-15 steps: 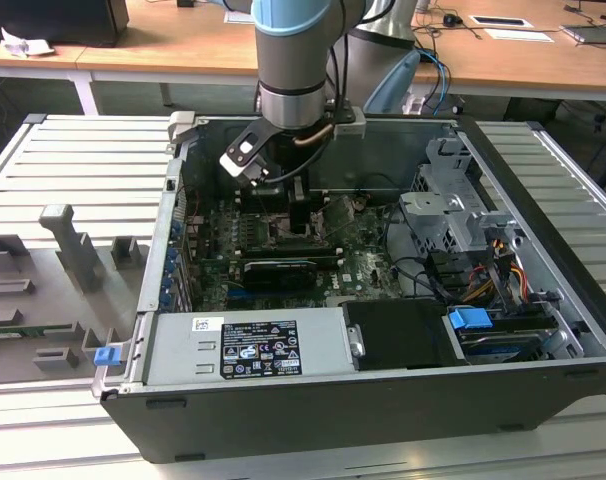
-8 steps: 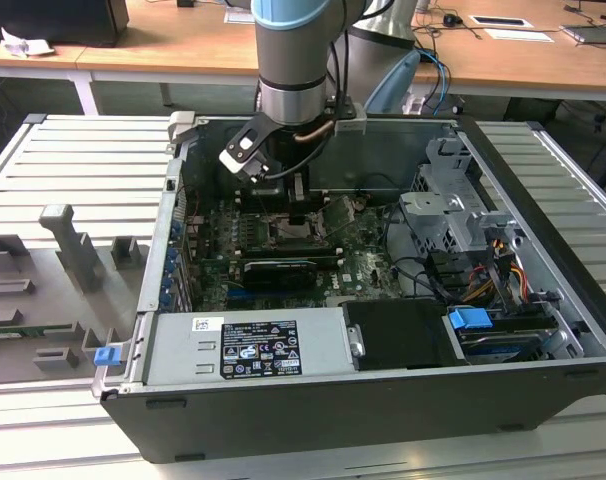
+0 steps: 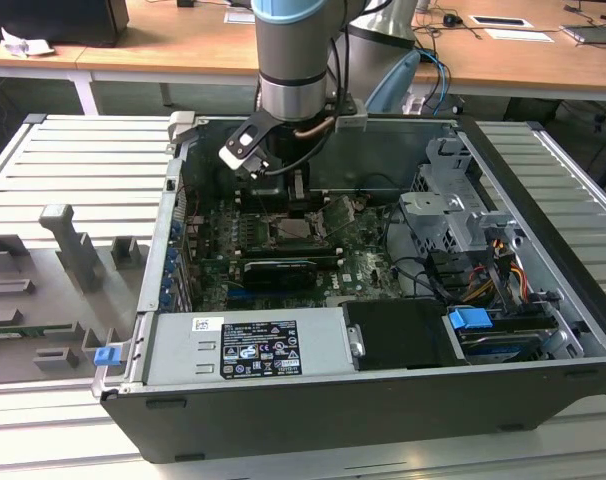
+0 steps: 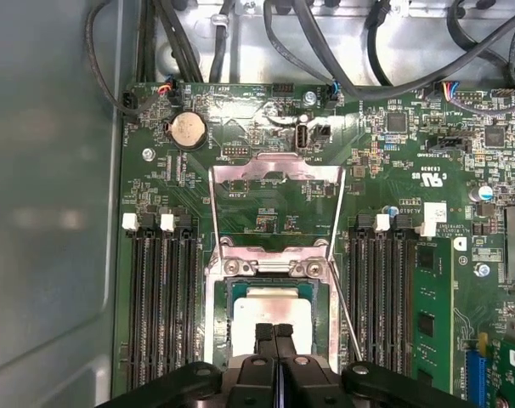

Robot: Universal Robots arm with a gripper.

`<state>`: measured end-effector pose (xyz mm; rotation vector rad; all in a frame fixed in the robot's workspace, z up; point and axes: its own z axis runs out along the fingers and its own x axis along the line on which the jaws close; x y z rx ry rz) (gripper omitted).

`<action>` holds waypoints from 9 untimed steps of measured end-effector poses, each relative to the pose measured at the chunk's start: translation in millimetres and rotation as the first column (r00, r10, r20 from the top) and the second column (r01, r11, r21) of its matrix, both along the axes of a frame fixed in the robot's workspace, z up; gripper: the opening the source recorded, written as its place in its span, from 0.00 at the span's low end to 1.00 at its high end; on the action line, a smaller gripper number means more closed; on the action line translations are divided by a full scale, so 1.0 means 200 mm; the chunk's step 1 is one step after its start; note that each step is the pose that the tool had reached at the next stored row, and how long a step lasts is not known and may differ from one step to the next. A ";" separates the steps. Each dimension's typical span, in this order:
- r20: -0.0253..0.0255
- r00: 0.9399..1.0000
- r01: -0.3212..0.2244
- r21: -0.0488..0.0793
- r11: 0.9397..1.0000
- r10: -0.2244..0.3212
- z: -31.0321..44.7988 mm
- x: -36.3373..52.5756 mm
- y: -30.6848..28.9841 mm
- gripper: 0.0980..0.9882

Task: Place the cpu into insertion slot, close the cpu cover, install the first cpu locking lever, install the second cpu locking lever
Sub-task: 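Place the cpu into insertion slot, then close the cpu cover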

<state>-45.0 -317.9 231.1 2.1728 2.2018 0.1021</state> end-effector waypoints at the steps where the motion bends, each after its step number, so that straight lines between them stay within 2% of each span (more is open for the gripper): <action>1: 0.000 1.000 0.000 0.000 1.000 0.000 0.002 0.000 0.000 0.01; 9: -0.001 1.000 0.000 0.000 1.000 0.000 0.012 0.006 0.000 0.01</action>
